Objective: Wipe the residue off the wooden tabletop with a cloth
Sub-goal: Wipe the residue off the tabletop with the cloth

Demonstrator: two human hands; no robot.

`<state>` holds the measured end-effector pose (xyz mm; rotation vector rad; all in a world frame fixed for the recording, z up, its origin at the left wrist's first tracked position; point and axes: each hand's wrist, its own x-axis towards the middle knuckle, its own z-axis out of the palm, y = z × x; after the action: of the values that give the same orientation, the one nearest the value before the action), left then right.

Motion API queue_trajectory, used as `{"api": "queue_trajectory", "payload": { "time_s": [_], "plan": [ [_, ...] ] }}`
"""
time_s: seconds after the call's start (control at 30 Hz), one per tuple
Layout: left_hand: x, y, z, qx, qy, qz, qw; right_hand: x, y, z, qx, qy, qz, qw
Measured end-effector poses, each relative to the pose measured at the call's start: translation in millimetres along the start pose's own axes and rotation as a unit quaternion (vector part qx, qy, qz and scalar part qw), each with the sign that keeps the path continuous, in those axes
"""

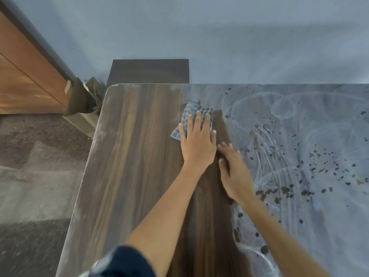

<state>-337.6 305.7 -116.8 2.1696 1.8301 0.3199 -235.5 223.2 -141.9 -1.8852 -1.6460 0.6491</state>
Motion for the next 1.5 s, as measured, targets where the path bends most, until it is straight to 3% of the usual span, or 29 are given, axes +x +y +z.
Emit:
{"api": "queue_trajectory", "payload": {
  "time_s": [0.1, 0.27, 0.33, 0.43, 0.53, 0.63, 0.7, 0.77, 0.9, 0.97, 1.0, 1.1, 1.17, 1.3, 1.4, 1.43, 1.5],
  "plan": [
    [16, -12, 18, 0.057, -0.038, -0.032, 0.997, -4, 8, 12, -0.114, 0.011, -0.056, 0.992],
    [-21, -41, 11, 0.030, 0.042, -0.219, 0.974, -4, 10, 18, -0.152, 0.031, -0.061, 0.986],
    [-23, -43, 11, 0.025, 0.049, -0.248, 0.967, -3, 10, 19, -0.164, 0.031, -0.063, 0.984],
    [29, -39, 11, 0.019, 0.037, -0.200, 0.979, -2, 11, 21, -0.187, 0.024, -0.067, 0.980],
    [82, -27, 14, 0.038, -0.005, -0.060, 0.997, -2, 11, 19, -0.208, 0.014, -0.076, 0.975],
    [74, -27, 19, 0.062, -0.030, 0.077, 0.995, -1, 9, 19, -0.226, 0.006, -0.086, 0.970],
    [54, -38, 20, 0.069, -0.017, 0.122, 0.990, -1, 7, 19, -0.232, 0.001, -0.088, 0.969],
    [50, -51, 16, 0.077, -0.003, 0.101, 0.992, -1, 7, 20, -0.236, -0.001, -0.087, 0.968],
    [101, -60, 6, 0.062, -0.005, -0.073, 0.995, -1, 8, 21, -0.239, 0.003, -0.082, 0.968],
    [116, -52, 5, 0.059, -0.006, -0.095, 0.994, -1, 8, 21, -0.237, 0.005, -0.081, 0.968],
    [116, -47, 6, 0.068, -0.010, -0.054, 0.996, -1, 8, 21, -0.237, 0.005, -0.081, 0.968],
    [80, -41, 8, 0.108, -0.047, 0.181, 0.977, -2, 8, 21, -0.235, 0.004, -0.082, 0.969],
    [55, -53, 4, 0.112, -0.061, 0.241, 0.962, -1, 8, 20, -0.236, 0.005, -0.081, 0.968],
    [88, -77, -8, 0.117, -0.035, 0.052, 0.991, -1, 8, 21, -0.229, 0.009, -0.081, 0.970],
    [128, -65, -9, 0.076, -0.031, -0.066, 0.994, -2, 9, 22, -0.225, 0.013, -0.080, 0.971],
    [133, -56, -6, 0.075, -0.025, -0.063, 0.995, -2, 9, 21, -0.226, 0.013, -0.080, 0.971],
    [127, -36, -1, 0.078, -0.031, 0.022, 0.996, -2, 8, 21, -0.226, 0.010, -0.080, 0.971]
  ]
}}
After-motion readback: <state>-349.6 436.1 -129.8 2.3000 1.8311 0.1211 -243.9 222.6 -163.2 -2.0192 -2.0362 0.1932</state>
